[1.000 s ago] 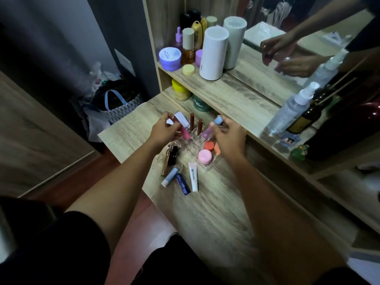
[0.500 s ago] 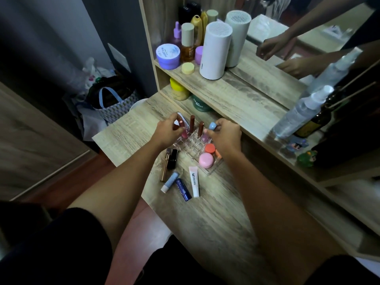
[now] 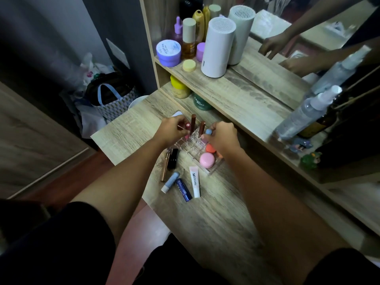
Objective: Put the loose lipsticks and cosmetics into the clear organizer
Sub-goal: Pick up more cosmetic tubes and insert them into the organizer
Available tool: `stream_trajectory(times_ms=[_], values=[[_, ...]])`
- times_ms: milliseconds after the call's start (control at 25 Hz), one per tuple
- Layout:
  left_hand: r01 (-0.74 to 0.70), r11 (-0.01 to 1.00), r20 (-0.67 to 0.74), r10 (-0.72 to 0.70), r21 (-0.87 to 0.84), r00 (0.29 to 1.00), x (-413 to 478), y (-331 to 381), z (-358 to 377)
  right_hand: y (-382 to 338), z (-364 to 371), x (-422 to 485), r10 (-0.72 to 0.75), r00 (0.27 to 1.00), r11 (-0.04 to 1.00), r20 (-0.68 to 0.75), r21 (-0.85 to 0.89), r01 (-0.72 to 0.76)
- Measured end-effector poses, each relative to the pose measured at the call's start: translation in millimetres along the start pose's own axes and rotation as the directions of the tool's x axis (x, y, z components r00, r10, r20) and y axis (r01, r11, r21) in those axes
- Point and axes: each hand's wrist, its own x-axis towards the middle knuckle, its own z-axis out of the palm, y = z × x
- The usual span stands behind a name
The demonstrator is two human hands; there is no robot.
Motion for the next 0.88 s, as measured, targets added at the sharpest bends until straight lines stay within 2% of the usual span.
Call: stream_trajectory(times_ms=[280,640,880], values=[[-0.013,1.000,0.021,0.012,0.015,1.000,2.0,-0.4,-2.4,3.5,3.5,0.3,-0.066,0.998,0.997,-0.008,-0.051,0.066],[-0.061,0.997,0.034,0.059,0.053,0.998,2.3,-0.3,-3.6,6.1,4.9,1.3,-0.051,0.998,0.998,0.027,-0.025,0.051],[-0.042,0.997,0.021,0.041,0.062,0.999,4.7,-2.0,-2.9,6.6,3.2,1.6,-0.033,0.999,0.999,0.031,-0.006,0.034]])
